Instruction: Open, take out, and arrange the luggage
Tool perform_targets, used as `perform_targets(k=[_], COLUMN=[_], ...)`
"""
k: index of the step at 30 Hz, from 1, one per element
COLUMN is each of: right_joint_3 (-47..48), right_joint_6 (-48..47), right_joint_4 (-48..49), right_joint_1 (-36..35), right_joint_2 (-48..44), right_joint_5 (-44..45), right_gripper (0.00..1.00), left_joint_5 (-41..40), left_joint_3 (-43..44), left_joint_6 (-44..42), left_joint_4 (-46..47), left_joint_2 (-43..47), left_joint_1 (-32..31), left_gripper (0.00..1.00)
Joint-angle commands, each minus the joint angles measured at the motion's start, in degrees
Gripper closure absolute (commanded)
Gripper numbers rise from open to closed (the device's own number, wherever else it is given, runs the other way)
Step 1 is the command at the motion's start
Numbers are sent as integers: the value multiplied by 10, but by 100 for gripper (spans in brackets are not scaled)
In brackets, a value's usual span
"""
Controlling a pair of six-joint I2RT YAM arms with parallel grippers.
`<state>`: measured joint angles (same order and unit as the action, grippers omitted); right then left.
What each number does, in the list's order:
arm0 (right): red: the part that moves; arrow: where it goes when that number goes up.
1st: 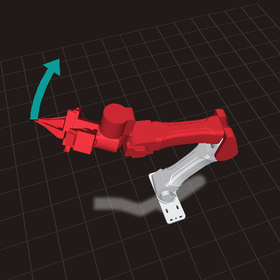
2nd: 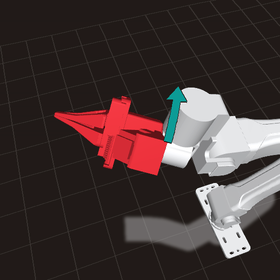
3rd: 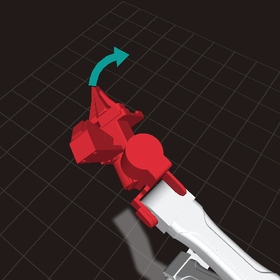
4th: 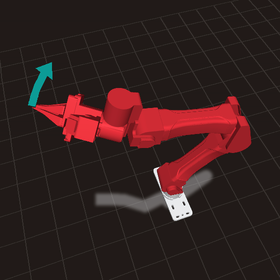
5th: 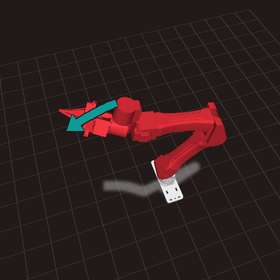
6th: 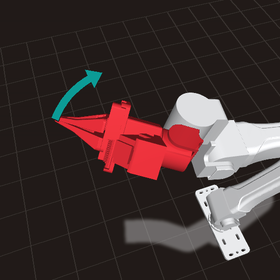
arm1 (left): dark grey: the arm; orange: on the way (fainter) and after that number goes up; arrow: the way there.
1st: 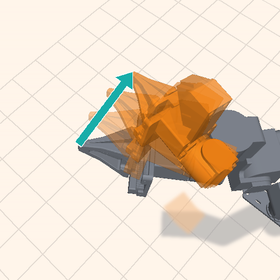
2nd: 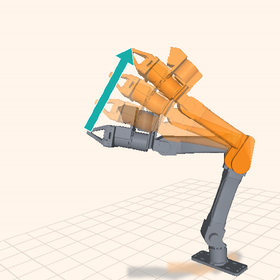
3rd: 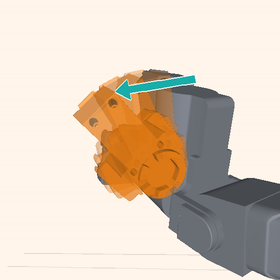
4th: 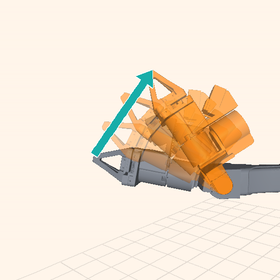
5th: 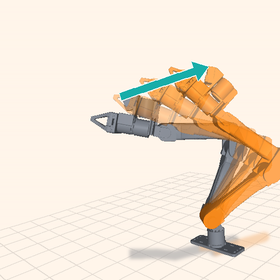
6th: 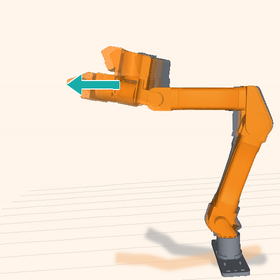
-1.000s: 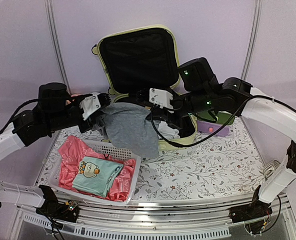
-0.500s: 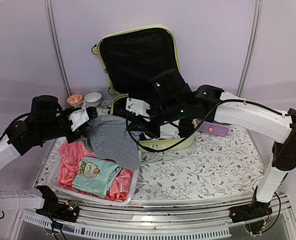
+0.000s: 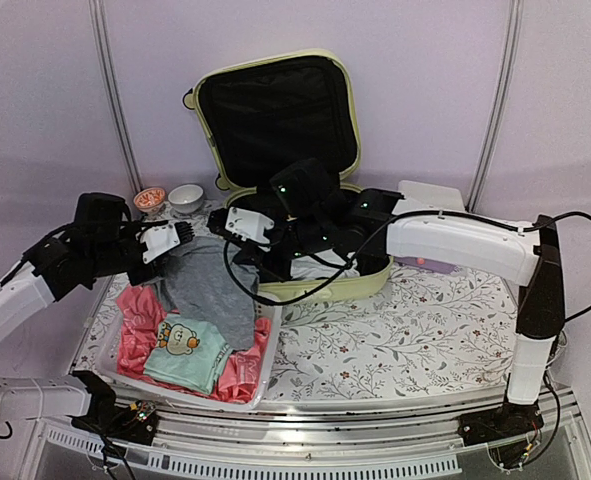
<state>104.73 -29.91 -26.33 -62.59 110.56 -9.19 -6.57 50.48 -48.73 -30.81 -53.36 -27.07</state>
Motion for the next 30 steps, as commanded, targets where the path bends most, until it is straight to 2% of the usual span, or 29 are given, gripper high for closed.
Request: perform_targets(k=[1,7,14,19,23,27,30], right_joint_3=[50,82,62,-8,-66,-83,-84], right_joint_6=[4,-16,-27,-44,-75,-61,-38], right_joint_4=[41,62,38,33,38,31,9], right_joint_1=[-2,-2,-2,-17,-45,-57,-66], right_joint_2=[21,40,30,-1,-24,-33,-38], right_joint_5=[41,116,88,48,54,30,-14], right_gripper=[99,99,99,99,99,99,98], left_joint_5=[-71,-47,-19,41,72,122,127], left_joint_3=[3,7,1,6,5,13,19], left_joint_6=[-20,-14,-5,28,36,20,12], left_joint_4=[1,75,33,-42,-101,-170,-224], left_joint_2=[-21,-8,-12,1,5,10,10], left_joint_1=[31,45,48,48,46,43,40], left_gripper=[100,100,100,100,100,100,100])
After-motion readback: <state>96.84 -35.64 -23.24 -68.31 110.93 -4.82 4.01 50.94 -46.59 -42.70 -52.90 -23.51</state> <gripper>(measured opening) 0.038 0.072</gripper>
